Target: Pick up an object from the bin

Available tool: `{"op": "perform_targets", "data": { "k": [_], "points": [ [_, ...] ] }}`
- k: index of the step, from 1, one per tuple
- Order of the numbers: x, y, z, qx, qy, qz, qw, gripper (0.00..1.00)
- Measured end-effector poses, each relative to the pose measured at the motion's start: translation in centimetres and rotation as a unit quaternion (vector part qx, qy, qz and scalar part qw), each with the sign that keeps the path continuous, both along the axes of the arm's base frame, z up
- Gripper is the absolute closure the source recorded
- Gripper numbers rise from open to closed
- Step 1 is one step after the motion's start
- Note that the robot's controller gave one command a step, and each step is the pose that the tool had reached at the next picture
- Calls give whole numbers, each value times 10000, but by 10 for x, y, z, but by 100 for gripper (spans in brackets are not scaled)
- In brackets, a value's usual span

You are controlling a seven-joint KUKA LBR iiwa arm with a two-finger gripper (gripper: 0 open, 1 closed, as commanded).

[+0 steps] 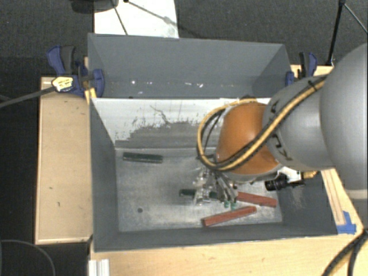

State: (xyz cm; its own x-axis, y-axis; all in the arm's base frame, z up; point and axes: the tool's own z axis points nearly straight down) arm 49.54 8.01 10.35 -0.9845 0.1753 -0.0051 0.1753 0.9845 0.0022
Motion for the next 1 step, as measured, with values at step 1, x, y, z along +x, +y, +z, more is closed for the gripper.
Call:
{"op": "perform_targets", "data": {
  "k": [1],
  "points": [
    [-2,0,7,-6,37,2,10000,100]
  ]
}}
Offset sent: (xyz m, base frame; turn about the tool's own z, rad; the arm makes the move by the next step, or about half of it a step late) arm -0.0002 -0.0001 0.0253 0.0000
